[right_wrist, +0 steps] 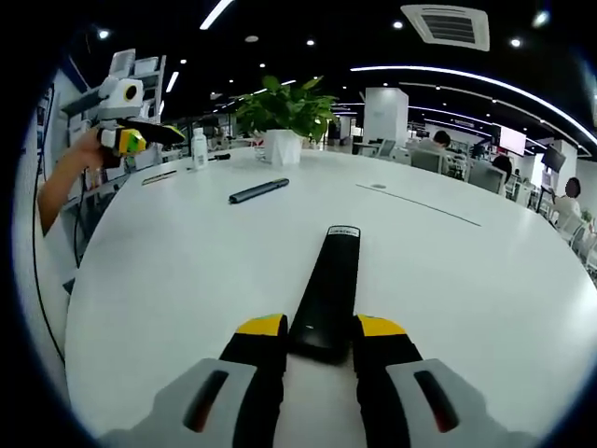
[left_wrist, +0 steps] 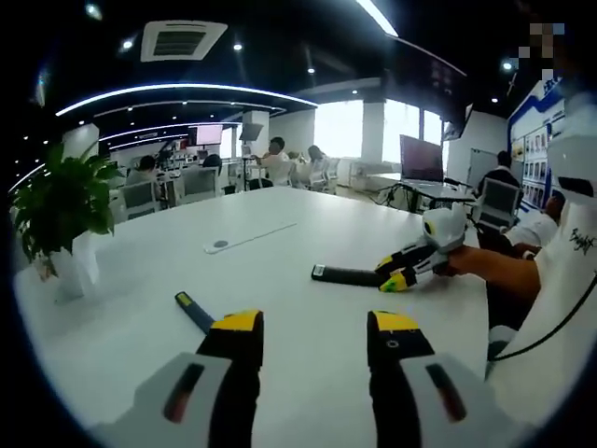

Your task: Pflip the remote and laser pointer to the front side, press the buttons, and align them neatly on the table

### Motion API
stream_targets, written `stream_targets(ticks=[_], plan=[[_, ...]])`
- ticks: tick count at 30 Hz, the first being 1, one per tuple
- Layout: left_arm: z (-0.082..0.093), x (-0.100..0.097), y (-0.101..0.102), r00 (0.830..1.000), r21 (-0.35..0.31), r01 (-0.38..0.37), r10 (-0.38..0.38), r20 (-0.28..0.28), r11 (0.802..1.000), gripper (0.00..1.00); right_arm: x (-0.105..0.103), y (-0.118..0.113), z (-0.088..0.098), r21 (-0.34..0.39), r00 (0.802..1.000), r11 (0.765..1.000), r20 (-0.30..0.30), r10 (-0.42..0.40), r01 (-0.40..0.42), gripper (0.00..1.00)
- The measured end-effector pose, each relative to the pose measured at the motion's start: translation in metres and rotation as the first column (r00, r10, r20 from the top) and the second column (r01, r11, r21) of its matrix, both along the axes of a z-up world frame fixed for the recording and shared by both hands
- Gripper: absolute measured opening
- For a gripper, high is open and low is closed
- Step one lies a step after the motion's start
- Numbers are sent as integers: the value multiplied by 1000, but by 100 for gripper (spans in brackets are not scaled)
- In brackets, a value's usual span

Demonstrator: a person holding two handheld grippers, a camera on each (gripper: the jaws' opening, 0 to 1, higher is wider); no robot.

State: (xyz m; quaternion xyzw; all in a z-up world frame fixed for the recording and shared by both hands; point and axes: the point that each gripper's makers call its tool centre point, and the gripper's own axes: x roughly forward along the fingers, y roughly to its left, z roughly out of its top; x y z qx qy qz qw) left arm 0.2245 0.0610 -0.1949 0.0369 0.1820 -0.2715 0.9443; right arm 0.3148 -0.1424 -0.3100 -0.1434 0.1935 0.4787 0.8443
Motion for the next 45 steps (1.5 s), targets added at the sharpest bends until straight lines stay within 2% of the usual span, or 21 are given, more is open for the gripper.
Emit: stream_targets(ticks=[4, 8, 11, 16, 19, 22, 25, 28, 30, 33, 37, 40, 45], plan=[[-3, 1, -4, 999, 21, 32, -32, 2, 999, 47, -1, 0, 0, 2, 1000, 1000, -3, 3, -3, 31], [-2, 1, -11, 997, -10, 74, -74, 9, 997, 44, -2, -1, 0, 1, 1000, 1000, 3, 4, -4, 31], [0, 5, -9, 998, 16, 60, -60, 33, 998, 45, -1, -1, 0, 7, 1000, 1000, 3, 2, -2, 31], [-3, 10, -3, 999, 70, 17, -20, 31, 997, 45, -1, -1, -1, 15, 1000, 1000, -1, 0, 0, 31], [-3, 9, -8, 999, 40, 33, -34, 19, 999, 44, -2, 0, -1, 15, 1000, 1000, 0, 2, -2, 31], [-4, 9, -13, 999, 54, 51, -51, 14, 997, 44, -2, 0, -1, 15, 1000, 1000, -1, 3, -3, 31], [0, 12, -19, 996, 37, 76, -78, 45, 996, 44, -2, 0, -2, 13, 1000, 1000, 2, 2, -2, 31], [-2, 16, -17, 997, -3, 58, -58, 46, 998, 44, -3, 0, -1, 6, 1000, 1000, 11, 2, -2, 31], [-1, 21, -13, 999, -22, 14, -12, 52, 1000, 44, -2, 0, -1, 3, 1000, 1000, 14, 2, -2, 31], [3, 24, -12, 995, -19, -6, 8, 102, 1000, 44, -2, 0, -2, 7, 1000, 1000, 8, 2, -3, 31], [-3, 23, -20, 998, -22, 2, -1, 69, 1000, 45, -2, -1, -2, 18, 1000, 1000, 3, 4, -4, 31], [-3, 21, -25, 998, -11, 6, -5, 65, 1000, 45, -2, -1, -2, 35, 1000, 999, -1, 1, -1, 31], [-12, 20, -29, 1000, -13, 3, -3, 14, 1000, 44, -1, 0, -2, 33, 1000, 999, 1, -2, 2, 31]])
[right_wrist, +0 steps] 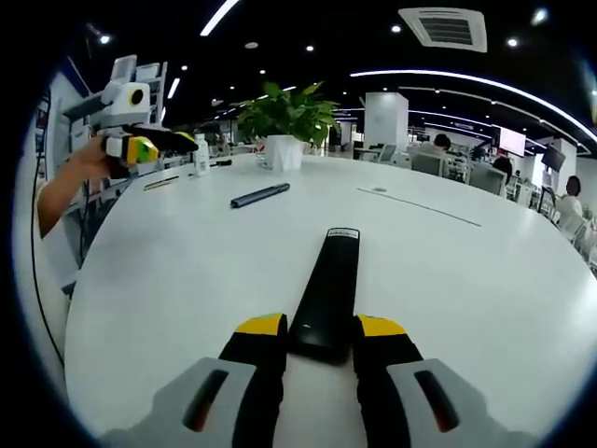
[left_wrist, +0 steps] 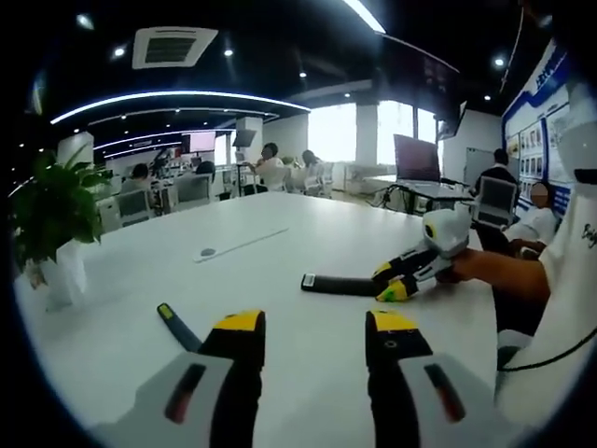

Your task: Pflip the remote and laser pointer to the front side, press the buttons, and align them neatly on the table

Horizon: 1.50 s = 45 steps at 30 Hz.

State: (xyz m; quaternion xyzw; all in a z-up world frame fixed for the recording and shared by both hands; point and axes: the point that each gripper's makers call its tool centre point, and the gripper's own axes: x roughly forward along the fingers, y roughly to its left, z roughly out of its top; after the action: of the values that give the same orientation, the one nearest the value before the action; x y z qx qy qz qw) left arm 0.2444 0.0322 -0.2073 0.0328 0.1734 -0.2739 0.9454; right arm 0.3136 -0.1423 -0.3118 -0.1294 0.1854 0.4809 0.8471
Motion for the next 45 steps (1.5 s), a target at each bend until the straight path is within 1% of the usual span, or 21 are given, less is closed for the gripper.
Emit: stream_targets(ticks=[2, 4, 7, 10, 13, 19, 23, 27, 31, 33, 35, 36, 41, 45], plan=[[-5, 1, 2, 999, -10, -26, 25, -36, 1000, 45, 0, 0, 0, -1, 1000, 1000, -1, -5, 5, 31], [-6, 3, 5, 998, -21, -40, 39, -45, 999, 46, 1, 0, 0, -2, 1000, 1000, 1, -8, 8, 31], [-1, 6, 5, 999, -30, -38, 37, -31, 999, 45, 1, 0, 0, -3, 1000, 1000, 1, -7, 7, 31], [6, 13, 5, 999, -9, -37, 37, -7, 999, 45, 0, 0, 1, -16, 1000, 1000, 19, -10, 11, 31], [9, 19, 4, 999, 9, -34, 34, 5, 999, 44, 1, 0, 1, -26, 999, 1000, 32, -12, 13, 31], [0, 19, -6, 1000, 33, -1, 2, -19, 999, 44, 1, 0, 1, -31, 999, 1000, 43, -2, 3, 31], [-3, 18, -7, 999, -2, -15, 15, -29, 1000, 44, 1, 1, 2, -36, 999, 999, 52, 6, -4, 31], [-8, 21, -8, 999, 15, -16, 16, -44, 1000, 43, 1, 0, 1, -32, 999, 999, 49, 9, -7, 31], [-9, 26, -10, 999, 43, 5, -4, -38, 999, 43, 1, 1, 1, -25, 999, 1000, 45, 9, -7, 31], [-10, 27, -10, 999, 57, 22, -20, -42, 998, 44, 1, 1, 2, -32, 998, 999, 53, 15, -13, 31], [-8, 30, -9, 999, 52, 38, -37, -23, 998, 44, 1, 1, 2, -38, 998, 999, 64, 21, -18, 31], [-8, 31, -7, 999, 47, 29, -28, -34, 998, 44, 1, 1, 2, -37, 998, 999, 62, 20, -18, 31], [-9, 30, -4, 999, 68, 17, -15, -33, 998, 44, 2, 0, 2, -27, 998, 1000, 57, 9, -7, 31], [-12, 31, -3, 999, 66, 8, -5, -41, 998, 44, 2, 1, 2, -23, 998, 1000, 55, 6, -4, 31]])
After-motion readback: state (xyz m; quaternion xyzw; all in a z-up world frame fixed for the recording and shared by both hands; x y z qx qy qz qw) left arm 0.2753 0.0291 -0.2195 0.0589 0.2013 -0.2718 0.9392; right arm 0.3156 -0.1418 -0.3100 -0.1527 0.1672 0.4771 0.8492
